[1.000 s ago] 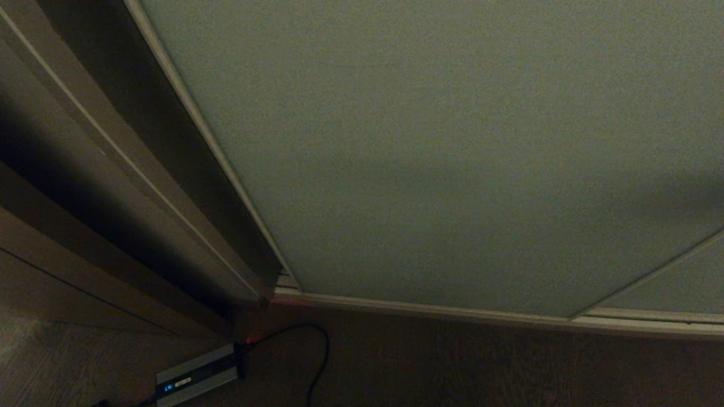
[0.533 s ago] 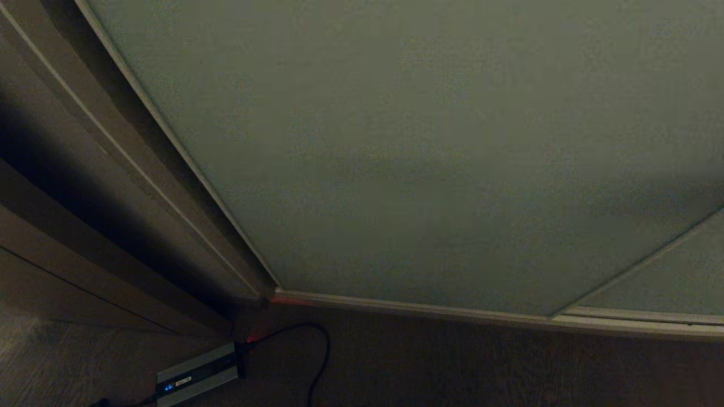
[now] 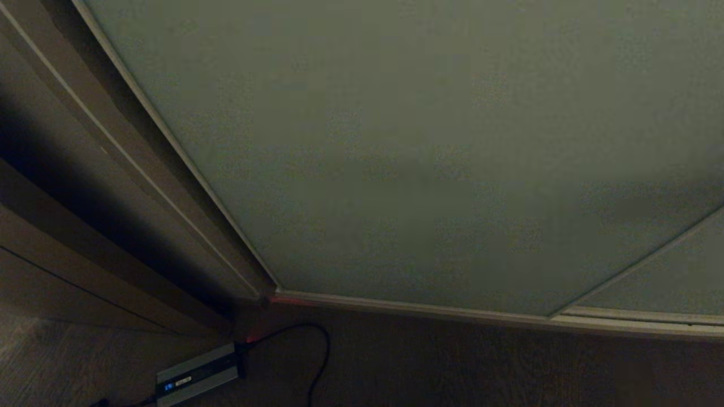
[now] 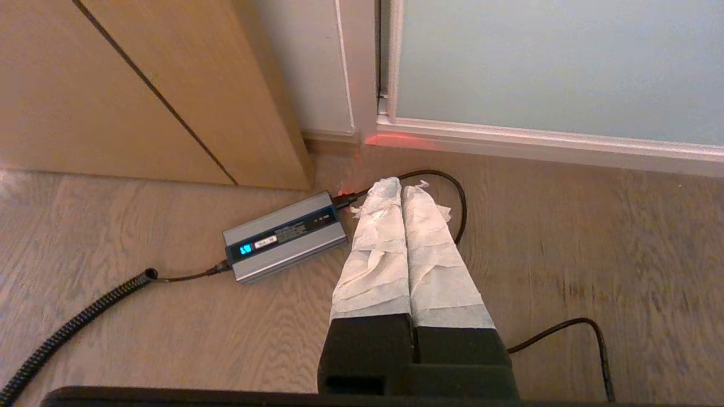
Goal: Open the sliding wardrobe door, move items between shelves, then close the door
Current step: Close the door
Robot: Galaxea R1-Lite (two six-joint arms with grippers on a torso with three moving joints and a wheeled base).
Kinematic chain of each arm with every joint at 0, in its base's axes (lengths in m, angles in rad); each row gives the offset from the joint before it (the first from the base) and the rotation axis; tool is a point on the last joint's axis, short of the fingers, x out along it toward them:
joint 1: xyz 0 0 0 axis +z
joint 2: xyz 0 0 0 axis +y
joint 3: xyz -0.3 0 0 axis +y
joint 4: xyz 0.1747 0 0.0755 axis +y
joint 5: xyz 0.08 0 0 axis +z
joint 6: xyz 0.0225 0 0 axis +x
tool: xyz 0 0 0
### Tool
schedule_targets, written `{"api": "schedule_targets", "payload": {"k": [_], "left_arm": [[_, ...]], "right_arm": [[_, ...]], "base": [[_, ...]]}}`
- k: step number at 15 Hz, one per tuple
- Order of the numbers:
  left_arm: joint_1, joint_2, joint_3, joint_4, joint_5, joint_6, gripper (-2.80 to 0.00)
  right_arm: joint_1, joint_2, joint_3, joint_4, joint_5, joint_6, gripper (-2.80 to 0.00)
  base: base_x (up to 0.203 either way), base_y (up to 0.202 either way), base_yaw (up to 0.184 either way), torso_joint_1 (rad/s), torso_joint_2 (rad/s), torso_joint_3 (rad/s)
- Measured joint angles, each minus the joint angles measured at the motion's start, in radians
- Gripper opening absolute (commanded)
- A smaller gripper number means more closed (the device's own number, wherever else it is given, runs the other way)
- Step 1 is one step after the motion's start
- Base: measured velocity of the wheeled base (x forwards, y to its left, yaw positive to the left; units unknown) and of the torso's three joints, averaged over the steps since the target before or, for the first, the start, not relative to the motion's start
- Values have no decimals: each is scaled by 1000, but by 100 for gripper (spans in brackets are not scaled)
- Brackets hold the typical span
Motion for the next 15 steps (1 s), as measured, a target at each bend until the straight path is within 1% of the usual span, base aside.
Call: {"api": "schedule_targets", "payload": {"k": [9,12,15], "left_arm": [[0,0,0,0,0,0,-280],[0,0,0,0,0,0,-280],[1,0,0,0,0,0,-280]], "right_arm": [[11,-23,11,0,7,-2,-280],[45,-33,13,9,3,4,-280],[55,-42,13,9,1,6,-280]], "base": [[0,0,0,0,0,0],[0,0,0,0,0,0],[0,0,0,0,0,0]]}}
